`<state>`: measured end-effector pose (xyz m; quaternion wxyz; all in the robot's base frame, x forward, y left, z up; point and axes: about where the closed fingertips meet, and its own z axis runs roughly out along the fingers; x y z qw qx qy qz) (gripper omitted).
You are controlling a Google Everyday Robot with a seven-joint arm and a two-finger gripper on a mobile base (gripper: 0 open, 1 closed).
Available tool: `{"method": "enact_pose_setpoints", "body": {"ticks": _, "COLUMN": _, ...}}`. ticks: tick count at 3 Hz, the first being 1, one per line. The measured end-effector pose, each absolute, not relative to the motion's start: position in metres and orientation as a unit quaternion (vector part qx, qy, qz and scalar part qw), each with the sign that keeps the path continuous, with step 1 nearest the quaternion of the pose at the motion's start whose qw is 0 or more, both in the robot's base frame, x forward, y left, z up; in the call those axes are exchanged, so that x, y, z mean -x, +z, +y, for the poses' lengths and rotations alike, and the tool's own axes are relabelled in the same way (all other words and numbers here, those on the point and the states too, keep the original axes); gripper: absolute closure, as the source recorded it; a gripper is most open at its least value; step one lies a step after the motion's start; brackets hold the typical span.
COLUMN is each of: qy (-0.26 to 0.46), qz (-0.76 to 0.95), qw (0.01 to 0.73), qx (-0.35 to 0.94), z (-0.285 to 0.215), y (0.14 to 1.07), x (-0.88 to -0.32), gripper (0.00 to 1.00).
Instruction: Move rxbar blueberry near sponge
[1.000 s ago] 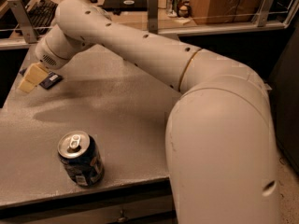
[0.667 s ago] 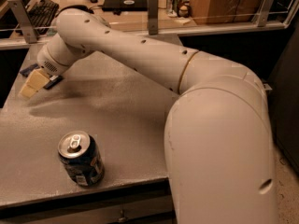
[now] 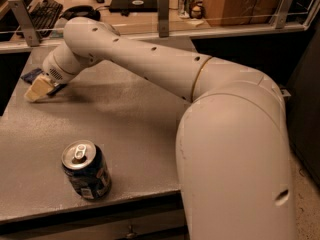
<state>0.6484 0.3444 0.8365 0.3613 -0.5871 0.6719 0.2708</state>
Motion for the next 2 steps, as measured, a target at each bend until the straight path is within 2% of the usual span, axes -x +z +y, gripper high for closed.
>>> {"method": "enact_pose_setpoints", "body": {"ticks": 2, "qy": 0.276, "qz": 0.673, "qw": 0.365, "qx": 0.581, "z": 0.3451, "y": 0.8374, "x": -0.6498, "gripper": 0.8}}
